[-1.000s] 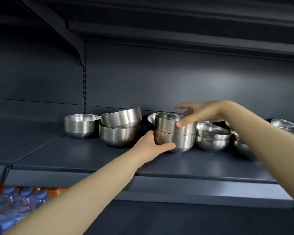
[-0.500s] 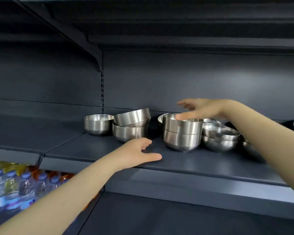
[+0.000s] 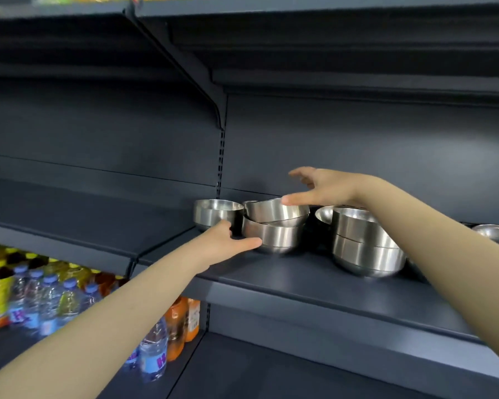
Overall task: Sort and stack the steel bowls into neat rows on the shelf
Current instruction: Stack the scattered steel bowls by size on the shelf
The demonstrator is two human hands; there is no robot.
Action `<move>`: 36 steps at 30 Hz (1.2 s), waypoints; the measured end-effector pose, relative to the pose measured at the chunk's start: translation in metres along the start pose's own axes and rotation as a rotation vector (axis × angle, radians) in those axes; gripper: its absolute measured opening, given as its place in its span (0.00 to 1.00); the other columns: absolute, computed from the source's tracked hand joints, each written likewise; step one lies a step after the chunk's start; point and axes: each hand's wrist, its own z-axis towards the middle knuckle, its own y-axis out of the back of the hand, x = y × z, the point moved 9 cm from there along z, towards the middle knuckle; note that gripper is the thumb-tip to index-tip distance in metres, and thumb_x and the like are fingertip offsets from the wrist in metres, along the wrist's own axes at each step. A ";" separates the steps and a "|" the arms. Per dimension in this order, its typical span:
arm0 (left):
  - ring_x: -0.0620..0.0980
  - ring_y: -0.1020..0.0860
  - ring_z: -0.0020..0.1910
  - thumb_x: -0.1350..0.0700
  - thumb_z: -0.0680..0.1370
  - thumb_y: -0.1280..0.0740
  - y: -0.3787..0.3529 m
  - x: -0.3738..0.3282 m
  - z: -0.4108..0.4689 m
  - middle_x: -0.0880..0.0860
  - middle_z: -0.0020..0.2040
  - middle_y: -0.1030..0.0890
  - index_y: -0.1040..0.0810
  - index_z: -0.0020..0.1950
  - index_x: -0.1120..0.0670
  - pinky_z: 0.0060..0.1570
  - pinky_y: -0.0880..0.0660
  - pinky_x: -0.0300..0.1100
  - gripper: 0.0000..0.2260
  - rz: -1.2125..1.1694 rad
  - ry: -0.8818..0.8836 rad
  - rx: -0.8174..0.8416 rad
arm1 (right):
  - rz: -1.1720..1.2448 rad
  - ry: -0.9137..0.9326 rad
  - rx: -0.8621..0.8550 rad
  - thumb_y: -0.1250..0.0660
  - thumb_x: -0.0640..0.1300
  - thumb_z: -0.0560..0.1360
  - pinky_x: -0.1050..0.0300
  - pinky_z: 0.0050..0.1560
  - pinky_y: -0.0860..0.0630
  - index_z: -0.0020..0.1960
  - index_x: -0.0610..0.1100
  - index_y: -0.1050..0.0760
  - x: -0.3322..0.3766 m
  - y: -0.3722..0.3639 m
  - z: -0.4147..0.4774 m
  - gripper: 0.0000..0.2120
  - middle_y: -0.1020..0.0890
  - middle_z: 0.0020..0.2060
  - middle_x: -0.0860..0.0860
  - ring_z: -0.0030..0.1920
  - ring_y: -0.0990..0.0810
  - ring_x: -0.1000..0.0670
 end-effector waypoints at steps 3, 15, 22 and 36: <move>0.49 0.32 0.71 0.40 0.71 0.27 -0.002 0.000 0.019 0.49 0.73 0.32 0.36 0.74 0.52 0.61 0.35 0.39 0.37 -0.032 -0.057 0.097 | -0.009 -0.063 0.040 0.30 0.67 0.68 0.50 0.74 0.41 0.78 0.55 0.49 0.008 -0.010 0.019 0.47 0.41 0.77 0.51 0.76 0.40 0.50; 0.47 0.26 0.63 0.40 0.70 0.27 -0.010 -0.004 0.050 0.47 0.66 0.26 0.32 0.71 0.52 0.59 0.29 0.39 0.34 -0.020 -0.280 0.207 | -0.041 -0.419 0.109 0.29 0.77 0.50 0.42 0.74 0.41 0.77 0.58 0.46 -0.011 -0.023 0.035 0.61 0.40 0.77 0.53 0.76 0.40 0.47; 0.49 0.26 0.64 0.39 0.71 0.28 -0.019 -0.011 0.045 0.49 0.67 0.26 0.34 0.72 0.55 0.60 0.29 0.41 0.35 0.001 -0.344 0.223 | -0.041 -0.464 0.057 0.26 0.74 0.51 0.50 0.70 0.33 0.74 0.52 0.37 -0.021 -0.016 0.019 0.57 0.30 0.69 0.53 0.66 0.28 0.47; 0.49 0.24 0.58 0.38 0.70 0.28 -0.024 -0.023 0.038 0.50 0.61 0.23 0.29 0.64 0.56 0.59 0.26 0.46 0.31 0.071 -0.378 0.162 | -0.007 -0.541 0.096 0.26 0.59 0.66 0.59 0.62 0.29 0.67 0.50 0.31 -0.020 -0.010 0.011 0.34 0.29 0.66 0.50 0.66 0.30 0.50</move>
